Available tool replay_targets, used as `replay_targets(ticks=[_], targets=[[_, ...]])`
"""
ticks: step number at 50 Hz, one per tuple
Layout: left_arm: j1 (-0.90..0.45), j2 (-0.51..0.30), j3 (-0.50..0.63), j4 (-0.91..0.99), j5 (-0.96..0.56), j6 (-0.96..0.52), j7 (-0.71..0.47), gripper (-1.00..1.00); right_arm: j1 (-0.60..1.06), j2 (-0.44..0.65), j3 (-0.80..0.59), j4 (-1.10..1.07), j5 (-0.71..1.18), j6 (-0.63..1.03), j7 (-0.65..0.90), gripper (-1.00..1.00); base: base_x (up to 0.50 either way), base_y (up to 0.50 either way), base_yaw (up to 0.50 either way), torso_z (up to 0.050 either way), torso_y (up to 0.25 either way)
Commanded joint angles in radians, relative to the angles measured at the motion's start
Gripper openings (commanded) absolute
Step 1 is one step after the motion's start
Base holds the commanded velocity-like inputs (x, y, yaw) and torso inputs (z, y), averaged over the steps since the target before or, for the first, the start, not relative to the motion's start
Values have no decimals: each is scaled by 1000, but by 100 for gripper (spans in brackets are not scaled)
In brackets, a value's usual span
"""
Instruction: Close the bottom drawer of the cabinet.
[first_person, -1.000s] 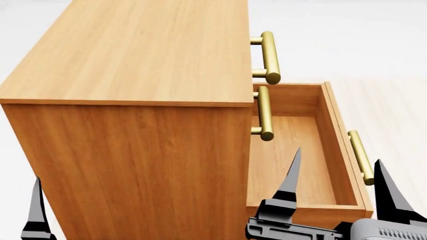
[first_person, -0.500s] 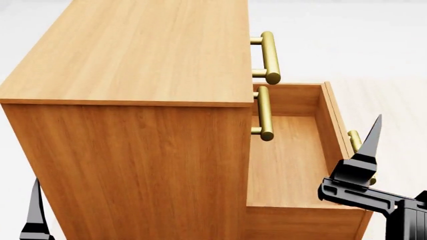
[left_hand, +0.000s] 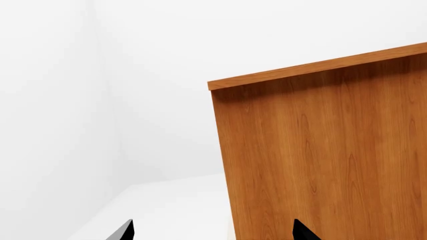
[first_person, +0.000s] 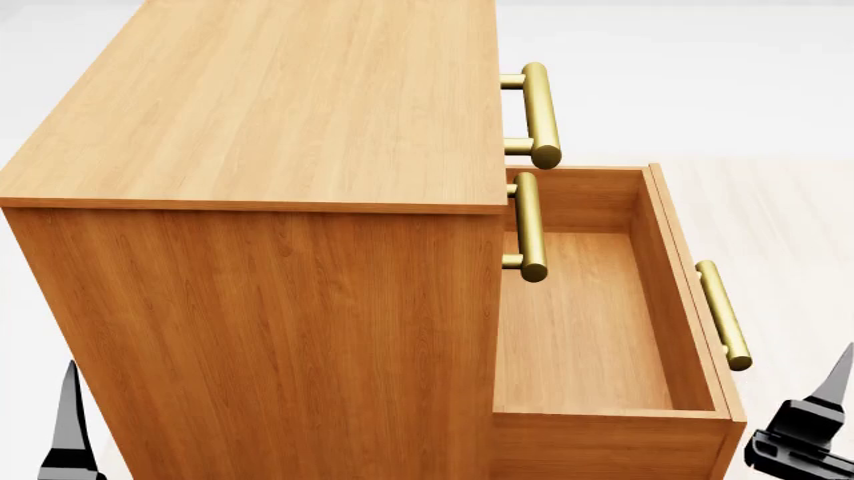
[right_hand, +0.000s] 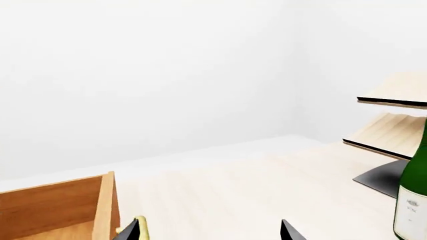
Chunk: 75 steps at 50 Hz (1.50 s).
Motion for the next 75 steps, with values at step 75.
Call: replay_targets(ticks=[75], targets=[[13, -26, 18, -14, -23, 25, -34, 100, 106, -85, -318, 636, -226, -410, -302, 100, 2, 0, 1, 0, 0]])
